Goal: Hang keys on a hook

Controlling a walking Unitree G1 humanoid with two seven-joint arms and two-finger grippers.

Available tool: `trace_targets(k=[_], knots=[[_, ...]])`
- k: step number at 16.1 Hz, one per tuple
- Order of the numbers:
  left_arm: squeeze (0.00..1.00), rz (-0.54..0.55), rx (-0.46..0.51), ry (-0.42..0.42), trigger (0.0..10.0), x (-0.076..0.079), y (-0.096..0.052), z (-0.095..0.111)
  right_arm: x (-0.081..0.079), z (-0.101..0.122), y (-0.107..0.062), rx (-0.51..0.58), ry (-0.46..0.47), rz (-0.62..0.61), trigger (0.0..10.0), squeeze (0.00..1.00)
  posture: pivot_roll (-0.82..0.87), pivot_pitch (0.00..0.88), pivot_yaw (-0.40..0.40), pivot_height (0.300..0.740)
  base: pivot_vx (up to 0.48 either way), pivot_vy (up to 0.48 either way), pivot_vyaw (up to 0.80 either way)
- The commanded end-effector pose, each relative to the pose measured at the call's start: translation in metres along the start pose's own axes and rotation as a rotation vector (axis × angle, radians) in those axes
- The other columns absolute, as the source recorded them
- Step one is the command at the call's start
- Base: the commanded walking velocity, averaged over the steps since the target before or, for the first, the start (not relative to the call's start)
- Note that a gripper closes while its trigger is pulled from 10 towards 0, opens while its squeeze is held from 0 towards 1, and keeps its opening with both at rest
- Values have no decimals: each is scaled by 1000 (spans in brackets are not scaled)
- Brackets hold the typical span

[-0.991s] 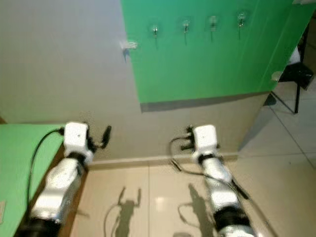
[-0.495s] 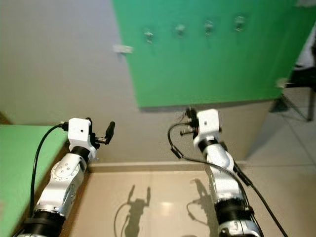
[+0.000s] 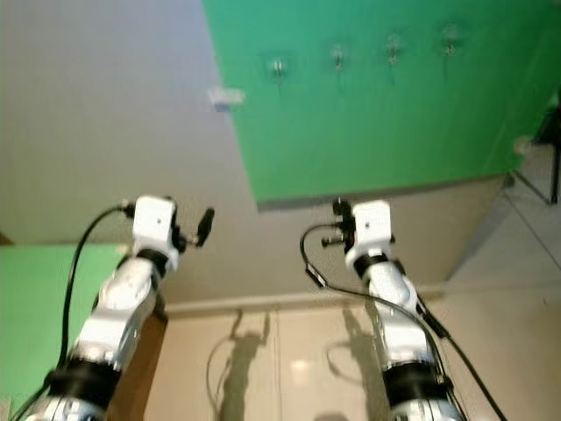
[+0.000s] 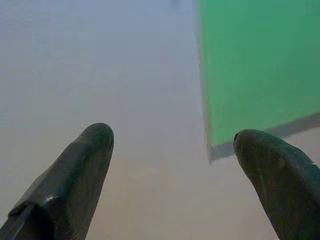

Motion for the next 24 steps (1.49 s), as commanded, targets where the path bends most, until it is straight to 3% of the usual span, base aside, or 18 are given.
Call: trace_targets(k=[1,5,6,8,12,14,18,21,24], knots=[[0,14,-24,5,10000,-7,-1,-4,-8,7,5,22,9,17,0,0,-238,0,147,740,480,0,0],[0,2,-30,12,10000,-3,-1,-6,-6,14,11,33,4,21,0,0,-237,0,139,740,480,0,0],[0,2,-34,53,10000,-1,0,-6,2,23,18,40,13,-11,0,0,-228,0,126,740,480,0,0],[0,12,-42,56,10000,-3,1,-7,18,39,29,65,28,-78,0,0,-229,0,127,740,0,0,0],[0,-30,4,-21,10000,3,-2,-1,37,62,38,120,41,-116,0,0,-224,0,123,740,0,-110,0],[0,-36,11,-42,10000,7,-3,-1,36,58,36,105,49,-106,0,0,-222,0,120,740,0,-448,0],[0,-11,-5,-46,10000,6,-5,-7,13,50,29,74,86,17,0,0,-229,0,122,740,0,-113,0],[0,-13,-18,-44,10000,6,-6,-10,-3,71,26,132,111,199,0,0,-232,0,125,740,0,0,0],[0,-16,-20,-42,10000,6,-3,-9,10,99,39,189,179,157,0,0,-222,0,118,740,0,0,0]])
Point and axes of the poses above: a point about 5 cm out from each wrist's last joint towards the gripper, its own y axis pointing out of the wrist towards the gripper, its own z axis along the axis of the wrist's last joint, x = y × z, the point moved 2 cm from there along y, pointing out of the wrist towards the gripper, and after that the axes turned 13 degrees about -y, right-handed, at the moved point
